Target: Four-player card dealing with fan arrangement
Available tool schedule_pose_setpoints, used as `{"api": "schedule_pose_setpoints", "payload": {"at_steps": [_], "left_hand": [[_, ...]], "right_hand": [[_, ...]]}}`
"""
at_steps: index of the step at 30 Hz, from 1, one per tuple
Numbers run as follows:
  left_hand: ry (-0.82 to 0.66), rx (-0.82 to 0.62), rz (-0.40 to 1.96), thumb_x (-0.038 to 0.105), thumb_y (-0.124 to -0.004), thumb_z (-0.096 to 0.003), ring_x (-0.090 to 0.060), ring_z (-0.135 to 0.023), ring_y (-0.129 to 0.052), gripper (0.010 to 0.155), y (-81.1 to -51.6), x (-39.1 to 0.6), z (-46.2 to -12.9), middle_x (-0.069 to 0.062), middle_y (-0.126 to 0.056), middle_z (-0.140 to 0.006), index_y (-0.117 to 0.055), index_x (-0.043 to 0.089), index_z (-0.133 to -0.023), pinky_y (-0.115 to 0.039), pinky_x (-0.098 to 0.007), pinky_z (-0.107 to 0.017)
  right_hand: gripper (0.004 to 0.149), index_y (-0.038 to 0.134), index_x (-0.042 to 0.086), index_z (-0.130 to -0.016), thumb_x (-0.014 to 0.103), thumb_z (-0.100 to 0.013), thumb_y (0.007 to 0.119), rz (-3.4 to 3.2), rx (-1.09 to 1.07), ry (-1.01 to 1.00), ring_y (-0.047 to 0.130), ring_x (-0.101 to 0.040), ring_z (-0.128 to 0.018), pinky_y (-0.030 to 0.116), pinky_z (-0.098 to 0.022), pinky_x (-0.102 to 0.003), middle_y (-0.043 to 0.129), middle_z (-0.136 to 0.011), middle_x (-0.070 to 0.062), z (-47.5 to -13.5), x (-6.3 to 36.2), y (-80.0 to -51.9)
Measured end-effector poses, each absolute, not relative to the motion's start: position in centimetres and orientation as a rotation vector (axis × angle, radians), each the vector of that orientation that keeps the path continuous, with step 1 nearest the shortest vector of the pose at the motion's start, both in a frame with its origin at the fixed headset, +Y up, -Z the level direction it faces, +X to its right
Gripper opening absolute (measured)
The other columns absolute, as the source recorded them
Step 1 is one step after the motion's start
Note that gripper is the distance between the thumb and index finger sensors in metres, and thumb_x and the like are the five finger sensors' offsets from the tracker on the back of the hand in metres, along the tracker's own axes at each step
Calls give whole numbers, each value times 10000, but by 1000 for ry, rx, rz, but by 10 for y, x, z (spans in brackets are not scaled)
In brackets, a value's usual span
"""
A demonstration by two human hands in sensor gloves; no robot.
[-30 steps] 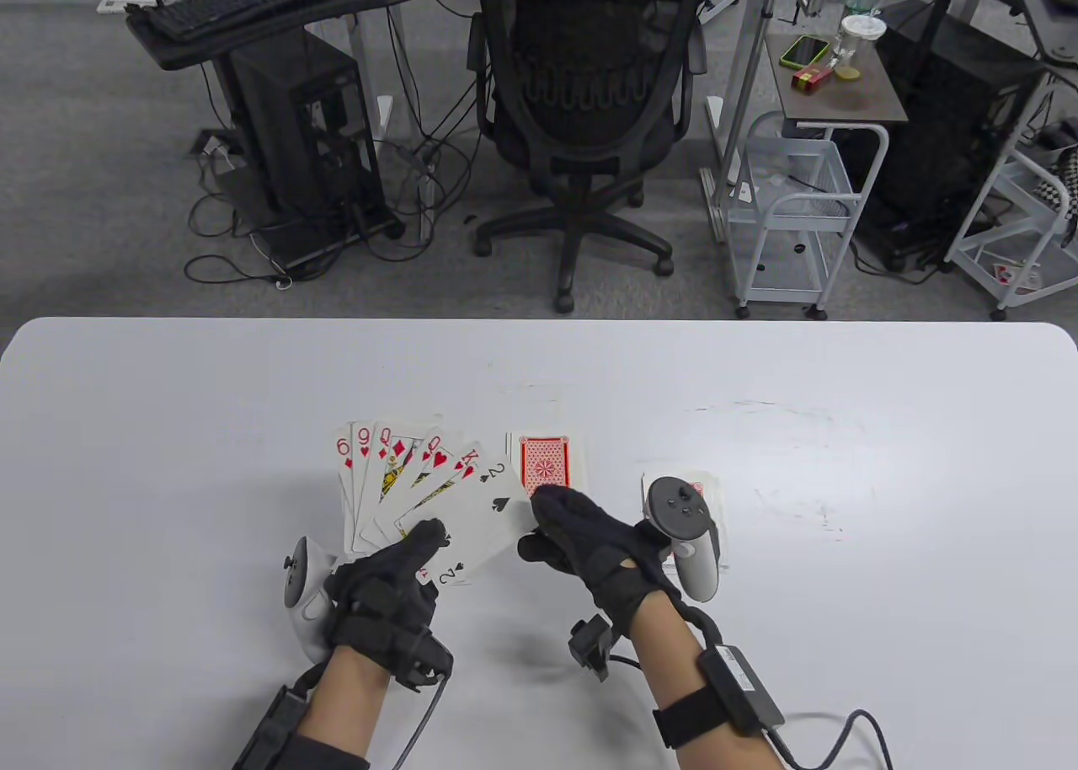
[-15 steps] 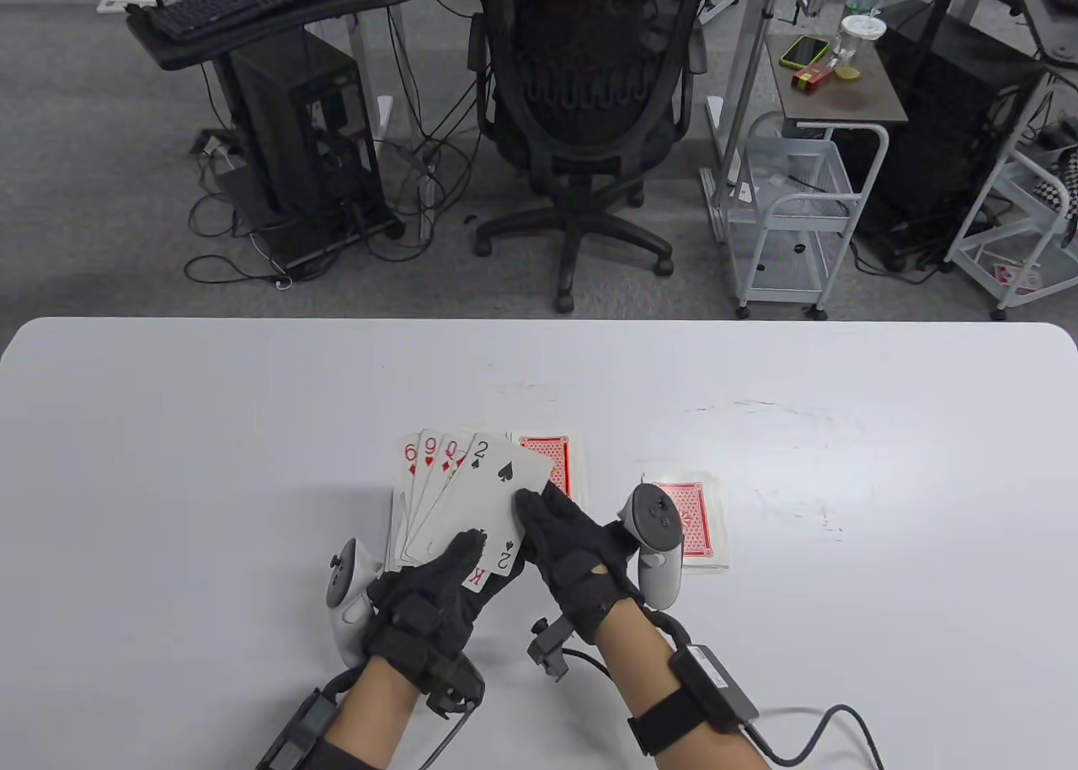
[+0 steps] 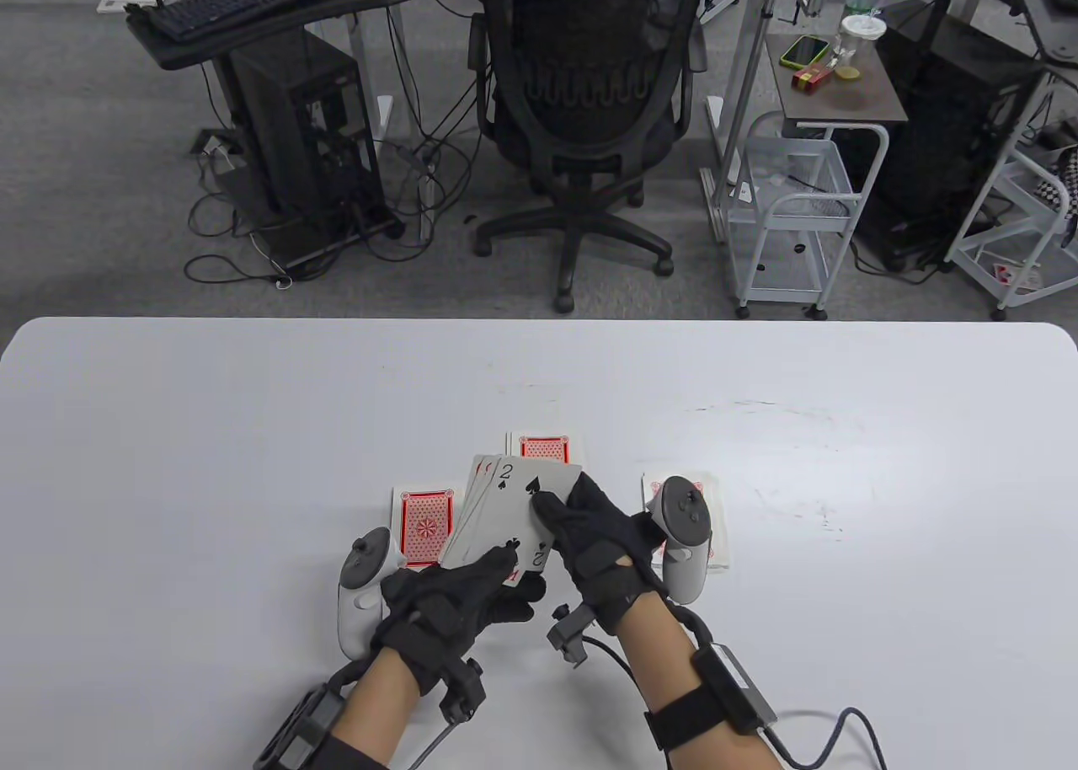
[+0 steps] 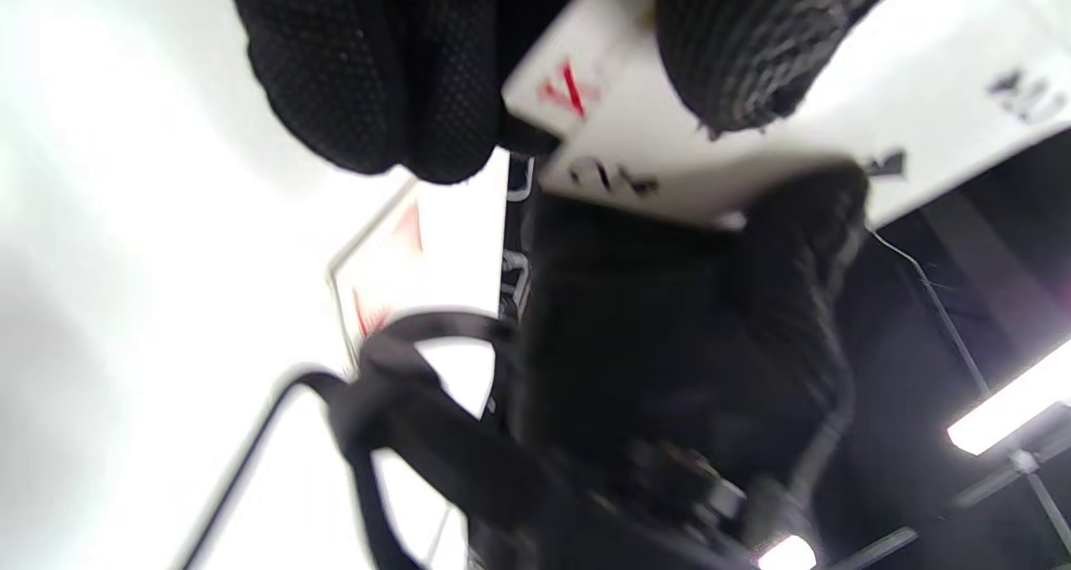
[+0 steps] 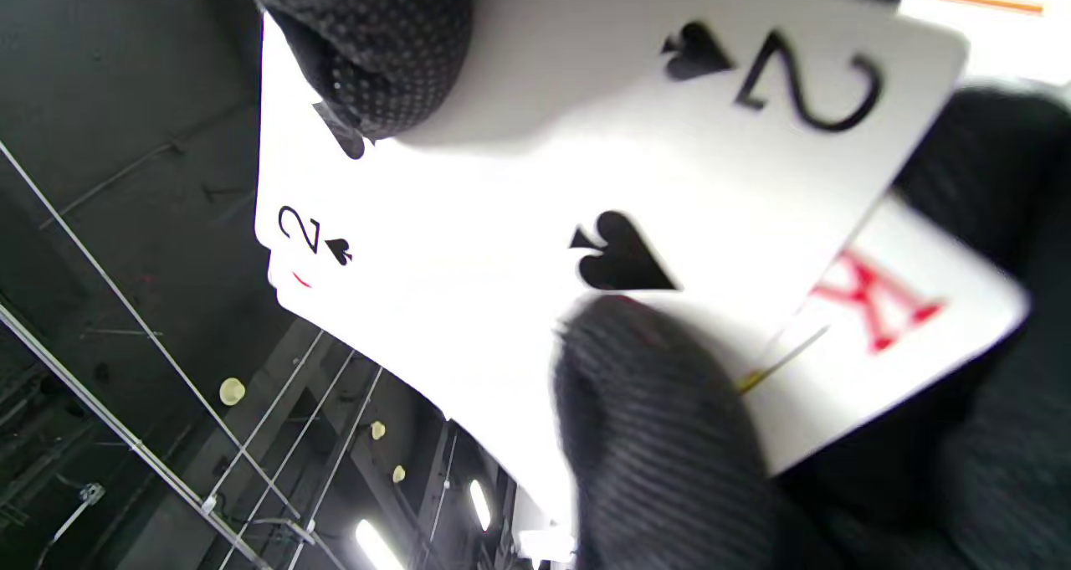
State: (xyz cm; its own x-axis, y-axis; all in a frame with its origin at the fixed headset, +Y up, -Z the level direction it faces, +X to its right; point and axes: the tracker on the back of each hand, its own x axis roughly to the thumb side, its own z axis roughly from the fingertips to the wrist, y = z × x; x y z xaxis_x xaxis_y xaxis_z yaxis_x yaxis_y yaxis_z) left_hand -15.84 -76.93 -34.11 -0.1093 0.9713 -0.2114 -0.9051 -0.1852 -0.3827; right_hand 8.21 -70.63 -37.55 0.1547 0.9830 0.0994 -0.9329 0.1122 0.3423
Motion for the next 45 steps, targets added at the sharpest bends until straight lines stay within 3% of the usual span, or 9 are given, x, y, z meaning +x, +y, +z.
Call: {"api": "schedule_pose_setpoints", "payload": {"at_steps": [5, 9, 15, 19, 24, 28, 33, 38, 45], "left_hand": [[-140, -327, 1511, 441, -841, -526, -370, -1018, -677, 606, -759, -174, -343, 29, -658, -1083, -556, 314, -1046, -582, -544, -745], [-197, -324, 1433, 400, -832, -533, -332, -1061, -625, 639, -758, -164, -346, 61, -624, -1098, -486, 332, -1067, -511, -531, -773], [-157, -267, 1452, 271, -785, -529, -315, -1002, -708, 452, -766, -155, -341, 72, -729, -995, -639, 342, -951, -529, -534, -758], [-116, -326, 1404, 279, -805, -538, -319, -1059, -616, 570, -777, -155, -344, 73, -648, -1073, -531, 356, -1031, -477, -521, -758], [-81, -345, 1421, 256, -788, -542, -299, -1041, -650, 477, -784, -151, -343, 93, -699, -1026, -614, 357, -974, -482, -514, -764], [-73, -399, 1412, 298, -788, -544, -377, -1072, -509, 642, -788, -151, -345, 22, -535, -1122, -422, 311, -1072, -401, -551, -751], [-109, -351, 1435, 278, -776, -547, -344, -1058, -568, 524, -780, -150, -344, 49, -629, -1063, -541, 322, -1013, -402, -544, -761], [-93, -431, 1405, 293, -791, -544, -356, -1079, -509, 608, -791, -148, -346, 41, -559, -1112, -462, 316, -1055, -400, -539, -755], [-64, -419, 1409, 274, -784, -545, -357, -1071, -541, 583, -789, -145, -345, 33, -586, -1099, -487, 312, -1045, -411, -541, -753]], "right_hand": [[459, 582, 158, -946, 224, -522, 744, 1663, 370, 94, 887, -363, -770, 584, -604, -690, 701, -898, -94, -368, 104, -707], [451, 610, 176, -945, 199, -519, 757, 1726, 388, 88, 853, -395, -829, 561, -611, -691, 695, -924, -98, -358, 96, -738], [456, 586, 177, -970, 162, -543, 747, 1669, 423, 181, 694, -502, -932, 471, -621, -717, 597, -1002, -152, -352, 87, -751], [693, 350, 59, -1083, 247, -564, 770, 1733, 379, 267, 461, -604, -990, 374, -625, -740, 364, -1070, -242, -355, 96, -758], [511, 521, 105, -1010, 161, -556, 750, 1644, 336, 290, 550, -562, -965, 394, -624, -716, 523, -1015, -193, -355, 90, -766], [650, 399, 44, -1070, 204, -559, 767, 1713, 261, 318, 545, -576, -964, 430, -622, -704, 473, -1033, -233, -355, 89, -772], [494, 577, 112, -1000, 189, -553, 774, 1720, 303, 311, 571, -556, -951, 434, -618, -704, 569, -997, -187, -353, 84, -766], [600, 481, 74, -1061, 209, -560, 782, 1764, 225, 426, 476, -607, -970, 407, -622, -704, 455, -1047, -241, -355, 87, -780], [547, 549, 119, -1034, 211, -553, 792, 1798, 185, 374, 523, -561, -973, 428, -630, -676, 515, -1036, -197, -352, 84, -780]]}}
